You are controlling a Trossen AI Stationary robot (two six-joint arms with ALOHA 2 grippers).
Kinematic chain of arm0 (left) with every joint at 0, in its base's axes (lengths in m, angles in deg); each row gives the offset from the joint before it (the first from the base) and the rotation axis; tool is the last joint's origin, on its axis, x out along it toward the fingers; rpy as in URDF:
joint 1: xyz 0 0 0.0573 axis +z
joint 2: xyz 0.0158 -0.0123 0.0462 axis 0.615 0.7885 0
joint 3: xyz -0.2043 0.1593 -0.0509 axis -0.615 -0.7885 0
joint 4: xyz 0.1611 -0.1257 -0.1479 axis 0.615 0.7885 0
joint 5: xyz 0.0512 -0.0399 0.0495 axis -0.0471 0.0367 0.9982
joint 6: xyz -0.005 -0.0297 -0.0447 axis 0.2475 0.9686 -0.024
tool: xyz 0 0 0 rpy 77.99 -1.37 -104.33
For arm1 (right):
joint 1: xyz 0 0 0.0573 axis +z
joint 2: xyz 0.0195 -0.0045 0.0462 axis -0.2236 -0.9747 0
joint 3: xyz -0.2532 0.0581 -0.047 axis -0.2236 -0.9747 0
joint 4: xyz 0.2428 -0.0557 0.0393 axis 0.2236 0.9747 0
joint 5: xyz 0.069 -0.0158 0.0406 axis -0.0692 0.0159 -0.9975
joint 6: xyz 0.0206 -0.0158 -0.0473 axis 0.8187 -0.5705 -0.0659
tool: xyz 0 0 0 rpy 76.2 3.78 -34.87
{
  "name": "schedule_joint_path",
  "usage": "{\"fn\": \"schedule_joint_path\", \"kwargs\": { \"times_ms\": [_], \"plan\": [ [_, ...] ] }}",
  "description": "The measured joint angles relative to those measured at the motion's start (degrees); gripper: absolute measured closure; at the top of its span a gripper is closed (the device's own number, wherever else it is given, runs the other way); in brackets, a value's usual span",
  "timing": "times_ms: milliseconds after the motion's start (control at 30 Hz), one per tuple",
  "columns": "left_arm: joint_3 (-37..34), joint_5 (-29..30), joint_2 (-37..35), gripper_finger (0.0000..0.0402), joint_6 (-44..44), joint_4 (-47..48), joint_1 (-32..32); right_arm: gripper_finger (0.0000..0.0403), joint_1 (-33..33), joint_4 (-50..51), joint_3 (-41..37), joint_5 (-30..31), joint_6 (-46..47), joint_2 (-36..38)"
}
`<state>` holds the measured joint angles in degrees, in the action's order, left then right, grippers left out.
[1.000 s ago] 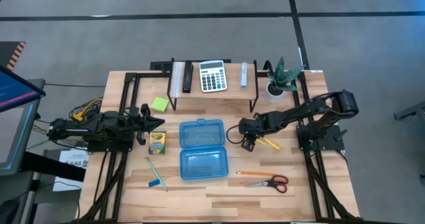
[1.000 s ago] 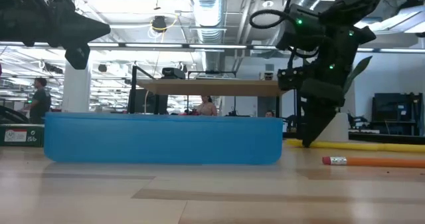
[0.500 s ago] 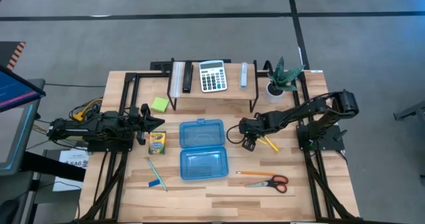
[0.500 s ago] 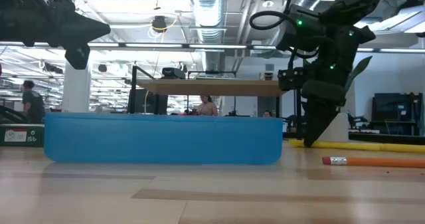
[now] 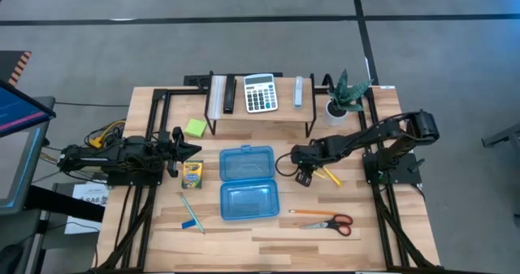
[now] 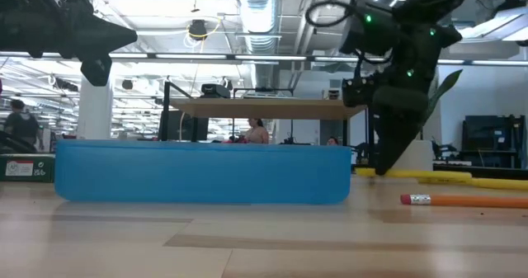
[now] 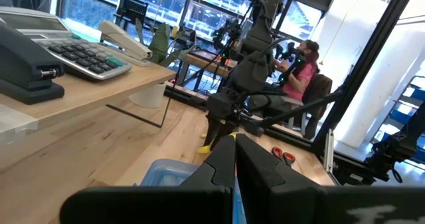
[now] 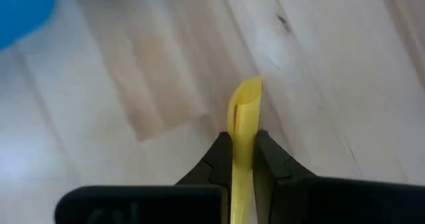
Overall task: Pack school essentials
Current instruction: Put the yellow pen into the blue supply box
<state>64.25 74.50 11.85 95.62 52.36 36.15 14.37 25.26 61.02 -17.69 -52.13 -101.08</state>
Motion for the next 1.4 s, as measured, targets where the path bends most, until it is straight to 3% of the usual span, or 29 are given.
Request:
{"fn": "schedule_joint_path", "kwargs": {
  "times_ms": [500, 833, 1133, 1400],
  "plan": [
    [0.0, 0.0, 0.0, 0.0401, 0.0, 0.02, 0.0, 0.0397, 6.71, 3.96, 11.78, 0.09, -2.34, 0.06],
    [0.0, -0.04, 0.0, 0.0401, 0.0, 0.06, 0.0, 0.0331, 11.86, 11.34, 12.37, -0.51, -4.46, 0.11],
    [0.0, -0.02, 0.0, 0.0401, 0.02, 0.08, 0.02, 0.0312, 23.69, 10.81, 12.33, -2.84, 2.57, -1.31],
    [0.0, 0.04, -0.02, 0.0401, 0.55, 0.04, 0.02, 0.0281, 26.77, 5.34, 11.71, -2.82, 5.9, -7.69]
  ]
}}
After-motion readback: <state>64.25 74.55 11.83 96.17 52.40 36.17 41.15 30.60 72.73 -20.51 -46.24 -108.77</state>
